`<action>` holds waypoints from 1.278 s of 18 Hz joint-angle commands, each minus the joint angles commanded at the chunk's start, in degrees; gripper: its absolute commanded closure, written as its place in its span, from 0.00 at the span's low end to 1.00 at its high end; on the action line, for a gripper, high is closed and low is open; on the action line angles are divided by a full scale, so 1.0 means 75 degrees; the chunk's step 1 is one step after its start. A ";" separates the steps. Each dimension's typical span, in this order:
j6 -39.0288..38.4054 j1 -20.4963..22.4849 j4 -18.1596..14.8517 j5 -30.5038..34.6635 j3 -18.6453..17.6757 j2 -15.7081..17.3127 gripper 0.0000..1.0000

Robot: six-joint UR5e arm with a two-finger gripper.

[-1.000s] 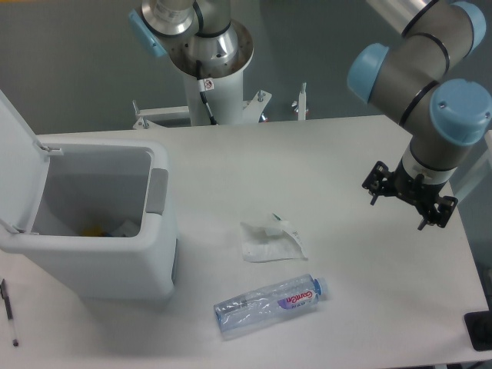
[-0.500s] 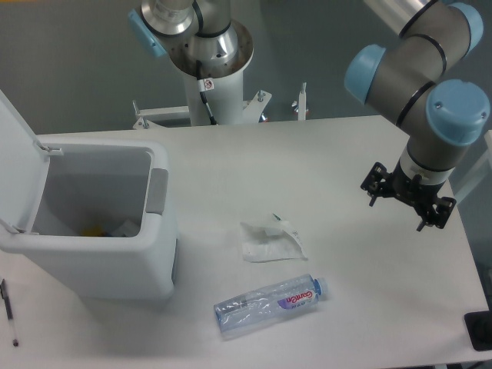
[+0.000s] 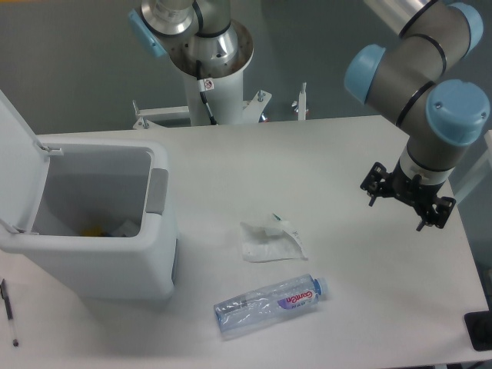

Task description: Place the trash in the trash can

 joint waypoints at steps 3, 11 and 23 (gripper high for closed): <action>-0.0023 -0.0059 0.0012 -0.0012 -0.0093 0.0000 0.00; -0.0070 -0.0234 0.0198 -0.0363 -0.0948 0.0397 0.00; -0.0094 -0.0984 0.2027 -0.0446 -0.3257 0.1090 0.00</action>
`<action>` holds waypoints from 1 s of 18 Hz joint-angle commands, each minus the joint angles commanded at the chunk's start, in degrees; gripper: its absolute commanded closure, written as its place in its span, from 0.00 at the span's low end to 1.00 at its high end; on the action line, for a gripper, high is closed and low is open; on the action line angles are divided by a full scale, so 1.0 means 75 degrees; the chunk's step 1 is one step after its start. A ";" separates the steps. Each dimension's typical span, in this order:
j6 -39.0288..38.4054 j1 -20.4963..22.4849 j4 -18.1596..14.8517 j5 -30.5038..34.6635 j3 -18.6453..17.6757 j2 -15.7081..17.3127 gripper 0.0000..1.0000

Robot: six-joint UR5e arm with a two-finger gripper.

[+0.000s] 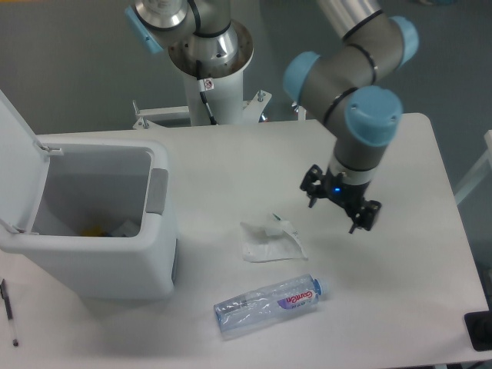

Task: Place the trash in the trash can
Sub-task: 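Move the gripper over the crumpled white tissue and lower onto it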

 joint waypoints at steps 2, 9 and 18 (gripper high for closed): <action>0.0023 -0.0129 0.0117 0.0012 -0.0316 -0.0012 0.00; 0.0035 -0.0446 0.0996 0.0012 -0.0880 -0.0129 0.00; -0.0070 -0.0680 0.1043 0.0035 -0.1056 -0.0398 0.00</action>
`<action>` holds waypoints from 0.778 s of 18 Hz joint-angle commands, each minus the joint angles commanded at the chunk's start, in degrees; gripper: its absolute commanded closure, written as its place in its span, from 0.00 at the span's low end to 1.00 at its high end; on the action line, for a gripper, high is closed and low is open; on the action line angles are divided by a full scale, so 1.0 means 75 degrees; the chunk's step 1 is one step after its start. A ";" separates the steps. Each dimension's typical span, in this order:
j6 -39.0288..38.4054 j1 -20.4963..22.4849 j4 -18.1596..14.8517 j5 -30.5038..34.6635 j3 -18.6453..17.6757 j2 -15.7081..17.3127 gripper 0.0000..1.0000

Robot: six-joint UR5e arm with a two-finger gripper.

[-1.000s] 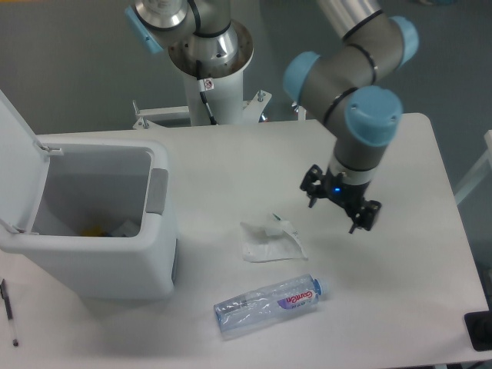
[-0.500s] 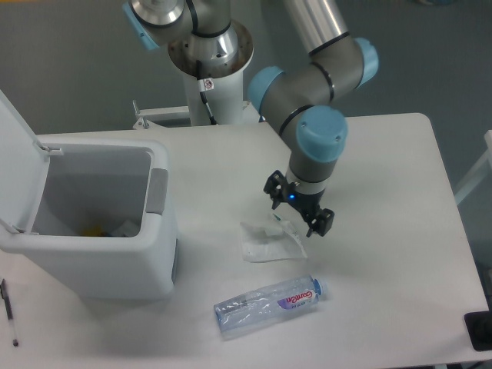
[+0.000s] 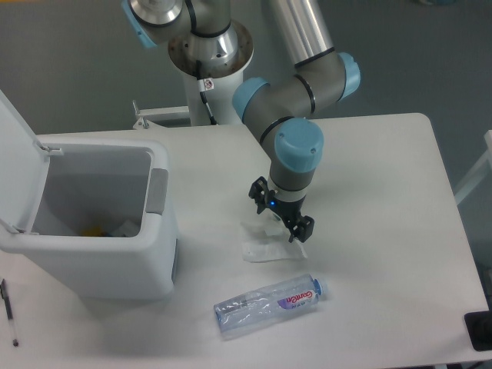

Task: Place the trash in the trash can
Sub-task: 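Move the gripper over the crumpled white tissue and lower onto it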

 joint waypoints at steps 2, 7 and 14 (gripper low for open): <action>-0.0094 -0.0047 0.0000 0.0000 0.0012 -0.0024 0.05; -0.0106 -0.0047 -0.0035 0.0012 0.0012 0.0011 0.58; -0.0469 -0.0047 -0.0035 0.0012 0.0105 0.0046 1.00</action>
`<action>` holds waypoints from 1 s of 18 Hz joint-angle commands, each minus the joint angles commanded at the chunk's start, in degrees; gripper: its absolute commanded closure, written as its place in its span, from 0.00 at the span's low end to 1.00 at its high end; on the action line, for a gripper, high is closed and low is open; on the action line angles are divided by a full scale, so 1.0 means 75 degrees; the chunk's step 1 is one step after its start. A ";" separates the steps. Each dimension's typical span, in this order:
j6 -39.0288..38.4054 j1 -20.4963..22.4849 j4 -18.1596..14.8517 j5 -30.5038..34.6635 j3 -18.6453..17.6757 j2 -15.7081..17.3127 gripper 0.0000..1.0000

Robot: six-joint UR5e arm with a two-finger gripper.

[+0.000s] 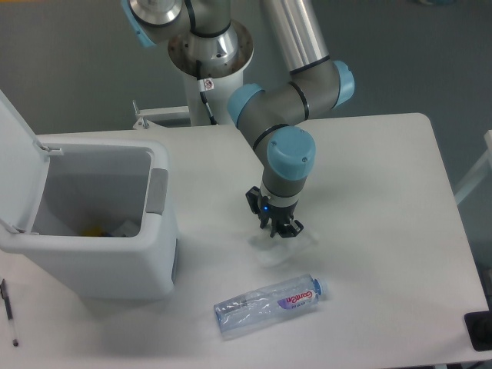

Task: Place the trash in the trash can
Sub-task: 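Move the gripper over the crumpled white tissue and lower onto it, then close the gripper on the white tissue and lift it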

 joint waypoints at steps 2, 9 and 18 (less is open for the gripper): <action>0.0000 0.0012 0.0000 0.0000 0.0012 0.0023 1.00; -0.0023 0.0105 -0.0082 -0.0023 0.0316 0.0082 1.00; -0.0291 0.0387 -0.0316 -0.0374 0.0808 0.0317 1.00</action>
